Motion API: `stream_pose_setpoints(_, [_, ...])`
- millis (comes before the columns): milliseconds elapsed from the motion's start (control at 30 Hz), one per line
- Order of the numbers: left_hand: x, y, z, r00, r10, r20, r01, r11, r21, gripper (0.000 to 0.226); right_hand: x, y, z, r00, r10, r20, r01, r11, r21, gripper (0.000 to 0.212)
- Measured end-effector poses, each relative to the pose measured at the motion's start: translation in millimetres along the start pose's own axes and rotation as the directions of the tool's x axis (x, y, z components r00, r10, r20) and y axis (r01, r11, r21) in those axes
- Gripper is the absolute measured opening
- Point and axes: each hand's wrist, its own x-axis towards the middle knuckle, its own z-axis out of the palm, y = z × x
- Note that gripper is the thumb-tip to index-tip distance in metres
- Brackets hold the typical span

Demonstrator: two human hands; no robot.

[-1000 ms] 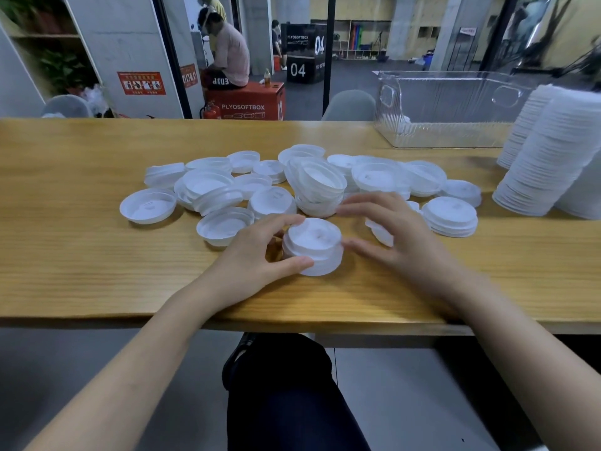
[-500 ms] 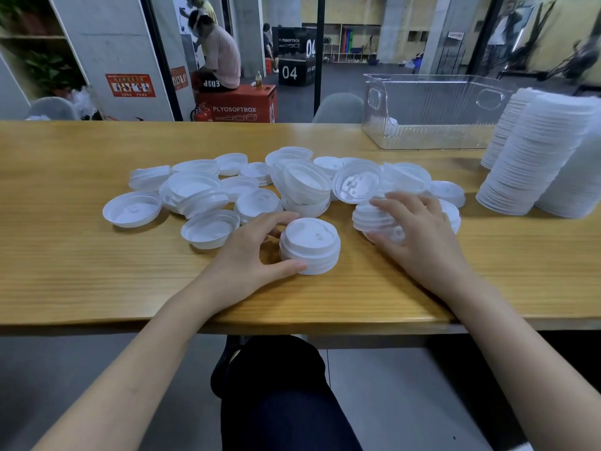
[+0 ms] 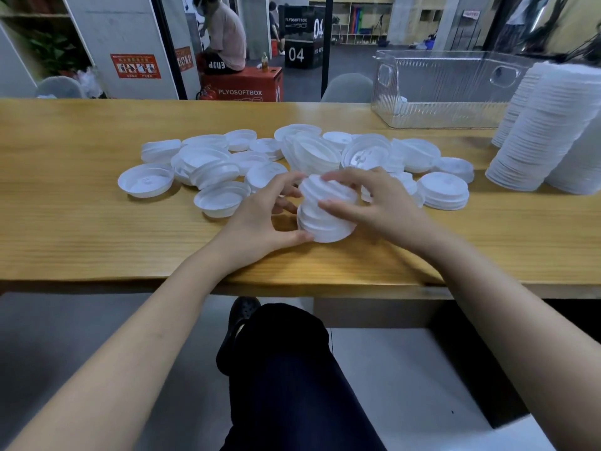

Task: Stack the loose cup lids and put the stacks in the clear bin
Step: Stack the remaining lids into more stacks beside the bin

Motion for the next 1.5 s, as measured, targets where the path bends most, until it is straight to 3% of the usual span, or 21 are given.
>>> stream_pose_setpoints(200, [2.8, 0.0, -1.1, 0.999, -0.023, 0.032, 0.023, 1.0, -0.007, 0.084, -17.2, 20.1, -9.3, 0.961, -0.029, -0.274, 0.041, 0.999, 0.036, 0.056])
stream_pose_setpoints(333, [9.1, 6.0, 4.3, 0.993, -0.027, 0.118, 0.024, 0.999, 0.025, 0.083, -25.1, 30.3, -5.3, 0.943, -0.075, -0.324, 0.084, 0.996, 0.014, 0.056])
stream_pose_setpoints(467, [12.8, 7.7, 6.8, 0.994, -0.037, 0.104, 0.04, 0.999, -0.02, 0.079, -25.7, 34.2, -5.8, 0.932, -0.032, -0.362, 0.055, 0.997, 0.055, 0.052])
stream_pose_setpoints(667, [12.6, 5.8, -1.1, 0.997, -0.067, 0.048, 0.072, 0.992, -0.107, 0.063, -25.4, 35.9, -5.8, 0.923, 0.009, -0.384, 0.035, 0.994, 0.105, 0.049])
stream_pose_setpoints(933, [15.0, 1.3, -15.1, 0.991, -0.105, -0.078, 0.092, 0.984, -0.151, 0.072, -25.7, 34.7, -5.9, 0.921, 0.02, -0.389, 0.033, 0.991, 0.131, 0.047])
stream_pose_setpoints(1133, [15.3, 5.4, 0.3, 0.997, -0.073, 0.029, 0.075, 0.993, -0.091, 0.064, -25.9, 35.5, -5.9, 0.919, 0.017, -0.393, 0.037, 0.991, 0.128, 0.048])
stream_pose_setpoints(1500, [12.6, 4.1, 2.4, 0.995, -0.079, 0.064, 0.083, 0.995, -0.056, 0.062, -26.4, 36.5, -5.7, 0.922, 0.013, -0.388, 0.037, 0.992, 0.122, 0.046])
